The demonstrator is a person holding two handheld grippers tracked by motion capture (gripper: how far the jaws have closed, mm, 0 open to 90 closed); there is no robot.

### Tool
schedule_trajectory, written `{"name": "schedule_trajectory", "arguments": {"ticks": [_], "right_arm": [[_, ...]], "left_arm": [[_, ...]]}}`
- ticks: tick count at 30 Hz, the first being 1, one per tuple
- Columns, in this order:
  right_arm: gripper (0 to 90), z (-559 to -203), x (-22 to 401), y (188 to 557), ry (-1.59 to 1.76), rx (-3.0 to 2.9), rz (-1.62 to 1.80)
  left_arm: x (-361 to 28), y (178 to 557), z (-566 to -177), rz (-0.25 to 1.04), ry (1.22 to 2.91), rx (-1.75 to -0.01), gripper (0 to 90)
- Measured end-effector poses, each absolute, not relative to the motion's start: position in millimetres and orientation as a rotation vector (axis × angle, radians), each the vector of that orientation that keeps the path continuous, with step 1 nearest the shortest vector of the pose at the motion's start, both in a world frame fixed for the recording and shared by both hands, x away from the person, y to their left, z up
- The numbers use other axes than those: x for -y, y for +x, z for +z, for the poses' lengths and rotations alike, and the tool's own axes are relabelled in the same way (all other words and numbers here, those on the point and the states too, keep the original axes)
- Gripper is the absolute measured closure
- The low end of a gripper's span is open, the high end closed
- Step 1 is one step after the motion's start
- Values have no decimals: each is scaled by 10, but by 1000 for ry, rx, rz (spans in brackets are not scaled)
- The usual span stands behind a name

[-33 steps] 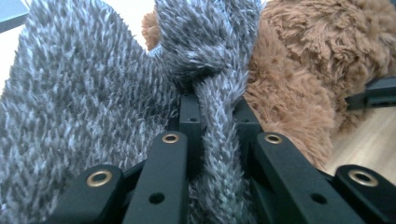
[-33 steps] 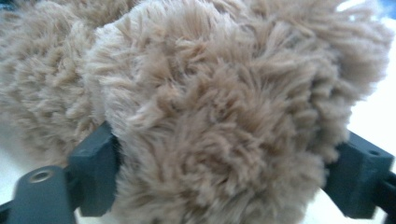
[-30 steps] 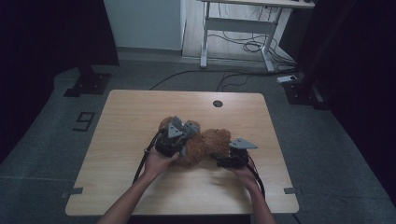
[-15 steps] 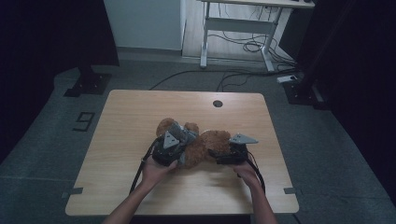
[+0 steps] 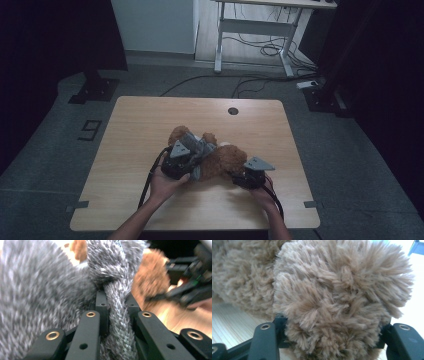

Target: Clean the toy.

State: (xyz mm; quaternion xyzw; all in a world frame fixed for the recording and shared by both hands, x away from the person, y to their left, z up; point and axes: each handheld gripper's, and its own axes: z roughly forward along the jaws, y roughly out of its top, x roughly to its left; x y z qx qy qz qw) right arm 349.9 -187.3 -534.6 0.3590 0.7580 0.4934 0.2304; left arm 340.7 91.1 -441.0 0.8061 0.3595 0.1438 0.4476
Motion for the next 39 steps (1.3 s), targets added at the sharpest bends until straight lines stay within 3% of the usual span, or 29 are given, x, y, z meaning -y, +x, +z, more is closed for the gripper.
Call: {"name": "schedule_trajectory", "arguments": {"ticks": [9, 16, 20, 24, 30, 35, 39], "right_arm": [[387, -5361, 1877, 3475, 966, -2076, 1346], [385, -5355, 1890, 3487, 979, -2075, 1353], [385, -5362, 1896, 3496, 993, -2081, 1346], [385, -5357, 1899, 3504, 995, -2080, 1348], [386, -5355, 1902, 3512, 999, -2078, 1361], [386, -5357, 1910, 3515, 1002, -2079, 1362], [387, -5361, 1912, 3519, 1000, -2076, 1365]], "left_arm": [[-89, 3444, -4050, 335, 2033, -733, 779], [384, 3693, -4379, 361, 2212, -763, 778], [226, 3743, -4472, 285, 2137, -797, 782], [2, 3729, -4431, 385, 2137, -827, 782], [-457, 3758, -4341, 336, 2041, -894, 782], [-831, 3776, -4203, 484, 2043, -954, 782], [-1012, 3869, -4226, 447, 2069, -1022, 782]]}}
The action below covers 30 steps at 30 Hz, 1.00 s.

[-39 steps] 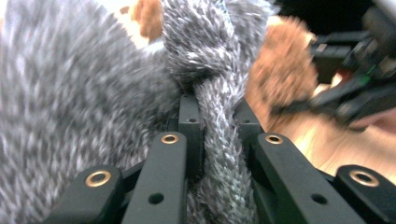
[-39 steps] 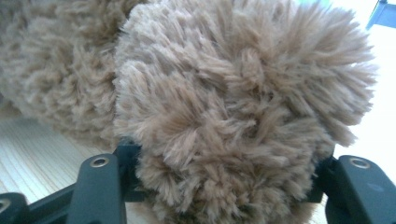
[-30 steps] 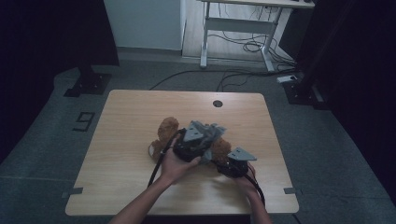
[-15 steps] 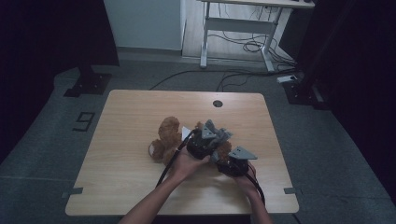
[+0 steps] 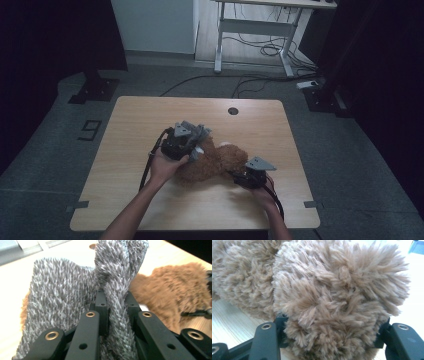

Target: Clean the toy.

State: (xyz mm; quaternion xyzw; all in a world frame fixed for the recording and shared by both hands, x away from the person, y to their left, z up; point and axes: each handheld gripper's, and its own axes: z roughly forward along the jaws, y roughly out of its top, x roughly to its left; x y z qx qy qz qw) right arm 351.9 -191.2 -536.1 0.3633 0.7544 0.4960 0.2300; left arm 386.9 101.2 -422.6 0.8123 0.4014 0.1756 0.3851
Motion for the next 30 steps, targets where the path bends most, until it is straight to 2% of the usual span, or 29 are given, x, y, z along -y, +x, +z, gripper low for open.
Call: {"name": "schedule_trajectory", "arguments": {"ticks": [3, 9, 13, 17, 22, 26, 30], "right_arm": [[387, -5358, 1902, 3522, 999, -2076, 1361], [390, -5370, 1910, 3520, 1001, -2075, 1354], [390, -5372, 1905, 3515, 994, -2074, 1351], [389, -5371, 1909, 3511, 991, -2078, 1344], [387, -5371, 1911, 3510, 985, -2079, 1351], [387, -5368, 1911, 3510, 985, -2082, 1349], [387, -5368, 1904, 3513, 990, -2076, 1354]], "left_arm": [[-981, 3887, -4250, 430, 2082, -1025, 785], [-685, 3873, -4255, 432, 2101, -986, 783], [-522, 3901, -4298, 309, 2068, -971, 782], [-375, 3868, -4353, 332, 2090, -941, 779], [-579, 3880, -4327, 340, 2089, -959, 778], [-867, 3897, -4287, 446, 2104, -1014, 780], [-1177, 3925, -4304, 450, 2087, -1082, 781]]}}
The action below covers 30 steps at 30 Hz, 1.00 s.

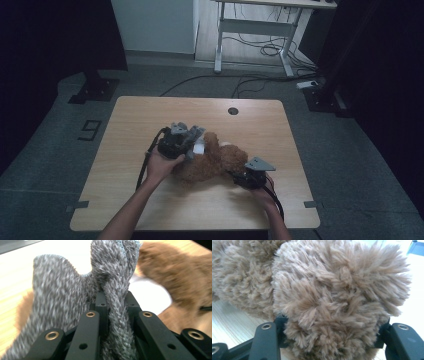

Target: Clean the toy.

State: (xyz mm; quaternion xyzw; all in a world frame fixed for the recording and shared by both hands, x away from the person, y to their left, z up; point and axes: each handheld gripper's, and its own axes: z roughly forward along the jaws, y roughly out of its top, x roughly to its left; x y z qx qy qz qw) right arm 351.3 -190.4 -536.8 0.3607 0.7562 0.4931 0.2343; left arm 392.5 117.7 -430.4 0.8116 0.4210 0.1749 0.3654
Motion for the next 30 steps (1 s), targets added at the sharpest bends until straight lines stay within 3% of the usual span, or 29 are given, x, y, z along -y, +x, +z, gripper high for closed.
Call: {"name": "schedule_trajectory", "arguments": {"ticks": [5, 11, 15, 19, 26, 30], "right_arm": [[388, -5369, 1901, 3522, 994, -2073, 1358], [388, -5373, 1905, 3523, 999, -2070, 1355], [387, -5376, 1915, 3524, 1001, -2073, 1356], [387, -5376, 1917, 3519, 998, -2074, 1352], [385, -5366, 1901, 3514, 989, -2080, 1348], [385, -5368, 1898, 3516, 995, -2076, 1354]], "left_arm": [[-1264, 3883, -4318, 427, 2058, -1075, 782], [-862, 3854, -4260, 413, 2106, -988, 782], [-570, 3841, -4268, 318, 2104, -942, 781], [-418, 3815, -4332, 373, 2156, -910, 781], [-809, 3882, -4348, 351, 2110, -972, 783], [-1086, 3894, -4341, 409, 2103, -1030, 782]]}}
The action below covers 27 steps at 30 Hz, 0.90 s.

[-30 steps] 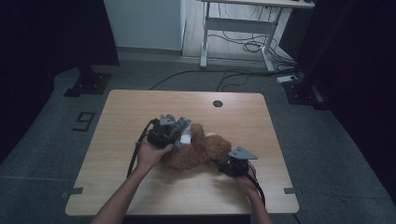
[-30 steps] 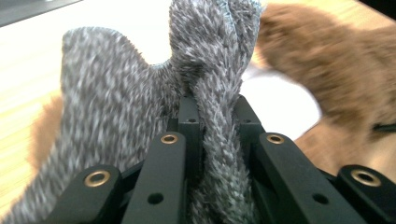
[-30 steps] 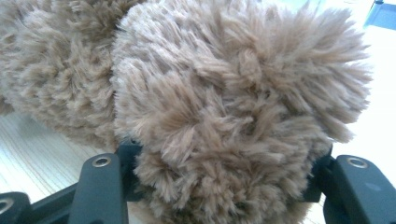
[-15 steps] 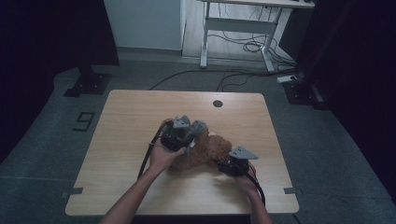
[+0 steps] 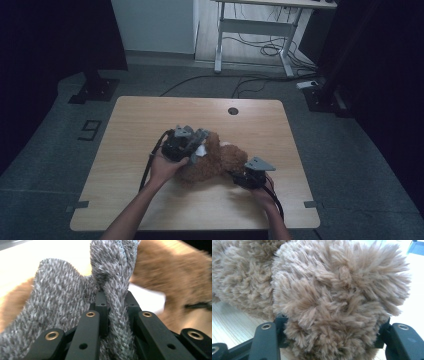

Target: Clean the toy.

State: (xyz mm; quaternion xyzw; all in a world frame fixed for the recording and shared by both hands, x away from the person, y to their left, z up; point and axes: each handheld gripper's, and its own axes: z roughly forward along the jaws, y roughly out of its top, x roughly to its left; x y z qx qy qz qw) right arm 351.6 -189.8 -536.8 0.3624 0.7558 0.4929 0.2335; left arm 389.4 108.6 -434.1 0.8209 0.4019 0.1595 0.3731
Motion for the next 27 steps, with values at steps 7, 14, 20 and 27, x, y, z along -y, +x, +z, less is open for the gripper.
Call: {"name": "schedule_trajectory", "arguments": {"ticks": [7, 14, 20, 27], "right_arm": [[385, -5368, 1893, 3527, 1003, -2070, 1360], [386, -5376, 1910, 3529, 1011, -2068, 1363], [387, -5378, 1909, 3532, 1013, -2066, 1366], [387, -5386, 1915, 3527, 1014, -2064, 1368]], "left_arm": [[-1451, 3881, -4385, 413, 2057, -1109, 782], [-1281, 3793, -4170, 420, 2036, -1035, 781], [-794, 3709, -3947, 351, 2028, -901, 782], [39, 3722, -4081, 342, 2146, -793, 780]]}}
